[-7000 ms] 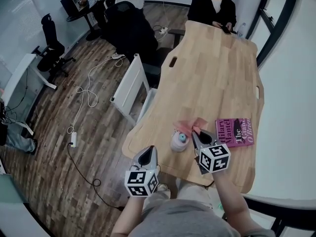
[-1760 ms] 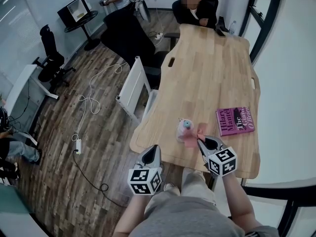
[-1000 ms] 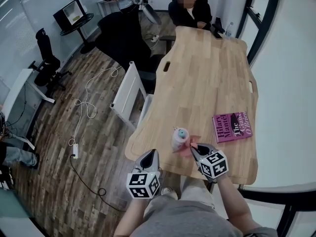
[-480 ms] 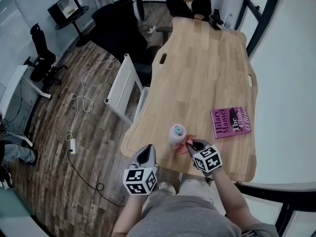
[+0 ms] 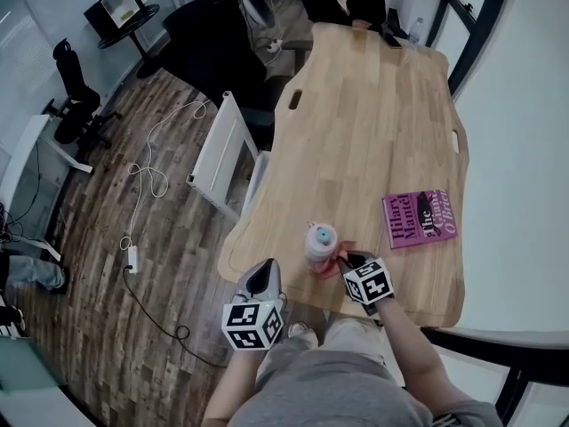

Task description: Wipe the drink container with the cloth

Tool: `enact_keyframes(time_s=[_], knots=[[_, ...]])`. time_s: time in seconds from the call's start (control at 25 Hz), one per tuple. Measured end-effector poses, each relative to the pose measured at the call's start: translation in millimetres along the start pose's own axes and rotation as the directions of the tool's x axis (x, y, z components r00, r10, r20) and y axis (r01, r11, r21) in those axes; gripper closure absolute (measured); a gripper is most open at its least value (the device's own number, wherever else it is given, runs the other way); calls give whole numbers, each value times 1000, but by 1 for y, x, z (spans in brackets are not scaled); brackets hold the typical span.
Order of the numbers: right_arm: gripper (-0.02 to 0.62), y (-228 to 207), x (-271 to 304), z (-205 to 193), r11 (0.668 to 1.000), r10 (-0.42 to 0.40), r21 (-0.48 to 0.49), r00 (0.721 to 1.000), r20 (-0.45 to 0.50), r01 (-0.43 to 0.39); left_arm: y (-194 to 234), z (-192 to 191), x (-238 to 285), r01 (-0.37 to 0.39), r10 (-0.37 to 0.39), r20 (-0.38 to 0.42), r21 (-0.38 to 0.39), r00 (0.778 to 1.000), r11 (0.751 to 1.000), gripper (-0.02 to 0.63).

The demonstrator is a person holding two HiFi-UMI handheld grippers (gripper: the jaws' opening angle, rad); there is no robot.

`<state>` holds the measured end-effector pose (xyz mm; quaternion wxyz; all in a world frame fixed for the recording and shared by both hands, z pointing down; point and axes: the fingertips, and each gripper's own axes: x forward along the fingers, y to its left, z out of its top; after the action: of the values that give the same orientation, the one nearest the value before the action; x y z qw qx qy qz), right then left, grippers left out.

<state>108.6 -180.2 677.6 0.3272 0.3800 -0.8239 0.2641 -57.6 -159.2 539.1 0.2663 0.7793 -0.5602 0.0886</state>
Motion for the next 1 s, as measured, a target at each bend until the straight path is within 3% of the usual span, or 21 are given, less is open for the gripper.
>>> enact_keyframes(time_s=[0.64, 1.0], knots=[[568, -8, 16, -12, 998, -59, 14, 997, -44, 60, -1, 1, -1, 0, 0, 1, 1, 1000, 1000, 601], [569, 1, -13, -6, 993, -96, 69, 994, 44, 93, -5, -1, -18, 24, -24, 10, 16, 1000, 1000, 601]])
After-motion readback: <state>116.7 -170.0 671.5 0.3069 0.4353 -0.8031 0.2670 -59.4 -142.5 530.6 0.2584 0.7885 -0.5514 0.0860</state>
